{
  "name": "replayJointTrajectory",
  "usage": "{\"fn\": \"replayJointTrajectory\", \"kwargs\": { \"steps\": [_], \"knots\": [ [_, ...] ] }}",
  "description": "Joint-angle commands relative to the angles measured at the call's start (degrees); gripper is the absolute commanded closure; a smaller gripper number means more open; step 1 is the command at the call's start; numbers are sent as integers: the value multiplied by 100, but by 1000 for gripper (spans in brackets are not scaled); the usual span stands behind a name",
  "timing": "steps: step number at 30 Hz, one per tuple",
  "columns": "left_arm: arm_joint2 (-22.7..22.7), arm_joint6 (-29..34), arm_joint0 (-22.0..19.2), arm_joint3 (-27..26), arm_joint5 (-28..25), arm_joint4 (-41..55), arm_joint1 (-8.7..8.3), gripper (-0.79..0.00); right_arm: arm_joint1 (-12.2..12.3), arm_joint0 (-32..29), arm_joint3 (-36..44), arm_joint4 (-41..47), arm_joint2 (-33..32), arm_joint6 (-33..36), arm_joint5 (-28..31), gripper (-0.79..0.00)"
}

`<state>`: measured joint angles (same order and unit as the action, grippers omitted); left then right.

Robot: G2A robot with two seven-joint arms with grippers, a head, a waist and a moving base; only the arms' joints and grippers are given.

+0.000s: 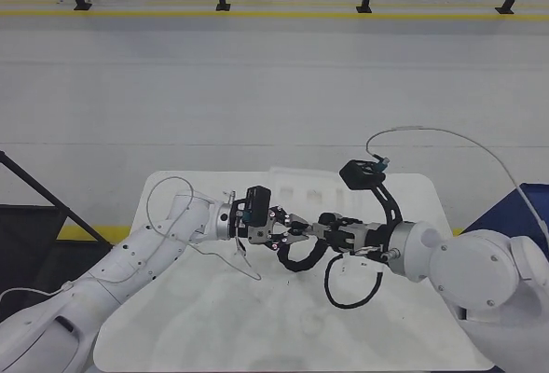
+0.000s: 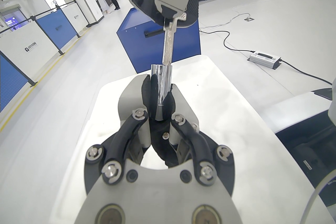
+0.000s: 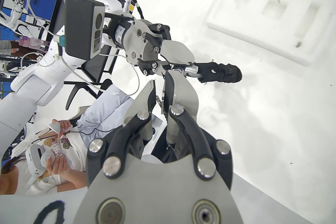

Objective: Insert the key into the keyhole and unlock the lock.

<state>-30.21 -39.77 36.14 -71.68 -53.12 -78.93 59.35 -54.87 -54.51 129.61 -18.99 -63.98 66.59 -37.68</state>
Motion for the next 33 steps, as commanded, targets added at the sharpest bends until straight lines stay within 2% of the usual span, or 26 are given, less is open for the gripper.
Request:
{"fn": "replayJointTrajectory", "kwargs": {
  "steps": [1,18,33],
  "knots": [
    [-12,-32,1,45,1,-37,28,0,39,27,18,-87,63,-61,-62,0],
    [-199,-184,80,215,-51,-436,133,0,395,313,-101,73,457,-279,-281,0],
    [-371,-287,176,275,-303,-529,180,0,626,695,-98,473,805,-404,-406,0]
  ]
}}
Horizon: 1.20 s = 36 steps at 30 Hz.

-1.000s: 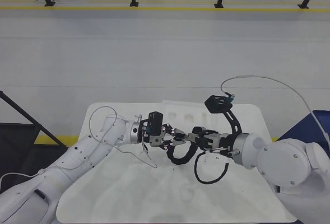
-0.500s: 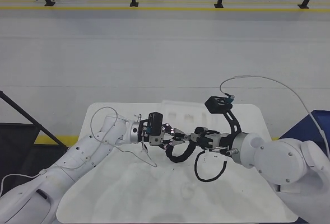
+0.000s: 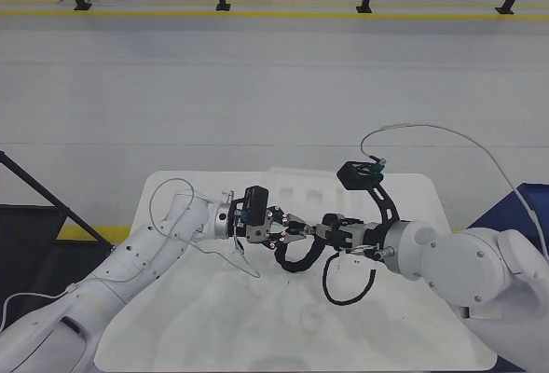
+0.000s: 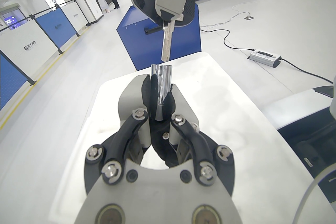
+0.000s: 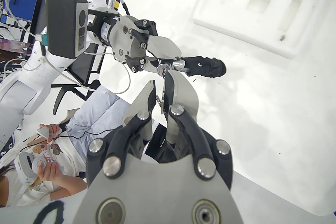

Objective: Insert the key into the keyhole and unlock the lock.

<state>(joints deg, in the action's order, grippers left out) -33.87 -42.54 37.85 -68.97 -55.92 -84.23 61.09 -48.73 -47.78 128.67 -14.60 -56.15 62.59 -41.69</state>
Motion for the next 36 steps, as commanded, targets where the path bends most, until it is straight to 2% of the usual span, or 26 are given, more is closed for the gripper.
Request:
{"fn": "replayJointTrajectory", "kwargs": {
  "steps": [1,20,36],
  "knots": [
    [-9,-10,8,5,-41,-9,12,0,24,47,-13,58,43,-15,-15,0],
    [-33,-112,23,117,-208,-90,127,0,189,398,-78,345,401,-177,-177,0],
    [21,-313,-3,199,-208,-120,136,0,300,620,-102,456,634,-261,-261,0]
  ]
}}
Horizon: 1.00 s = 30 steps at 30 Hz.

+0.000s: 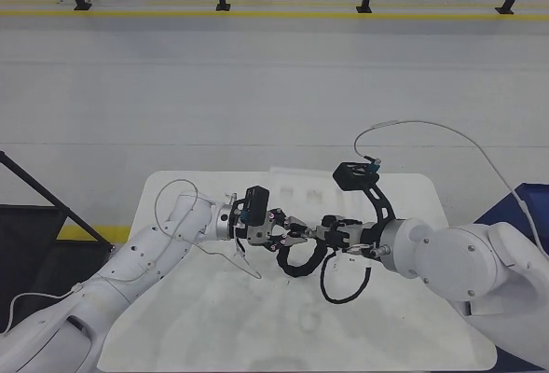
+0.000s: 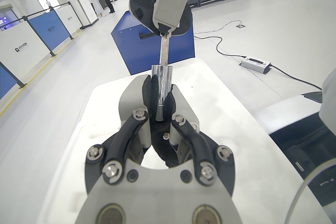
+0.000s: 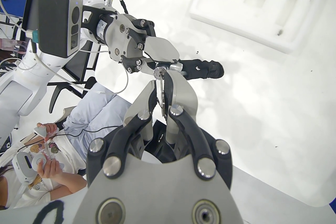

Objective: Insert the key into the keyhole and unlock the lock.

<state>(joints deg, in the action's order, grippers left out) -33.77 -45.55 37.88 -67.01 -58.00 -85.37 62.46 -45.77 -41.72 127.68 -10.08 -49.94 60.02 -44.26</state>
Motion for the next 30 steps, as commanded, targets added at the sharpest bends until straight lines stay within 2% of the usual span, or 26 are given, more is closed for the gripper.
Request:
{"fn": "replayJointTrajectory", "kwargs": {
  "steps": [1,14,30],
  "knots": [
    [23,-30,-9,6,0,-4,-2,0,8,29,-2,4,27,-8,-8,0],
    [346,-73,-165,36,0,79,-11,0,14,332,-106,-179,360,225,225,0],
    [662,-72,-336,102,0,336,-10,0,23,624,-267,-234,783,76,75,0]
  ]
}}
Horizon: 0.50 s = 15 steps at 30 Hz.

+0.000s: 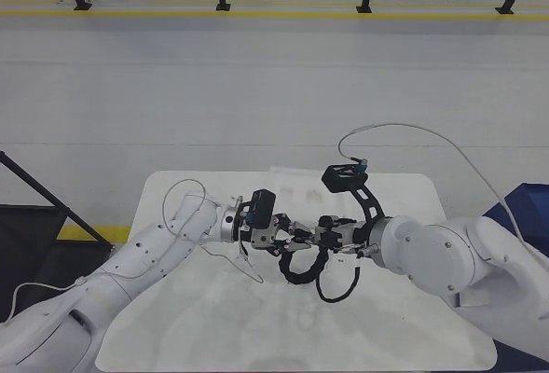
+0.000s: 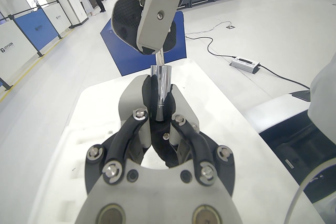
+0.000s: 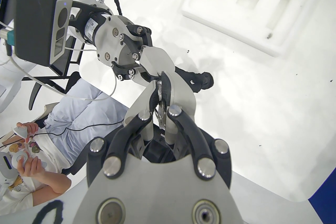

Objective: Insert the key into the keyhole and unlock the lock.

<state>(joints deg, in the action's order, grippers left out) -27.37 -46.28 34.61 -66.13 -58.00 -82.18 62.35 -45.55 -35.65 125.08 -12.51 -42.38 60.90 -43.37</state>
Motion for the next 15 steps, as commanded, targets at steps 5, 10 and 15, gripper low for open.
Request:
{"fn": "replayJointTrajectory", "kwargs": {
  "steps": [5,10,15],
  "knots": [
    [142,12,-54,88,0,167,8,0,1,109,-66,104,152,-95,-96,-526],
    [304,27,-109,188,0,400,17,0,-10,212,-123,261,221,-146,-147,-785],
    [516,0,-171,298,0,690,22,0,-13,295,-119,268,194,-151,-152,-785]
  ]
}}
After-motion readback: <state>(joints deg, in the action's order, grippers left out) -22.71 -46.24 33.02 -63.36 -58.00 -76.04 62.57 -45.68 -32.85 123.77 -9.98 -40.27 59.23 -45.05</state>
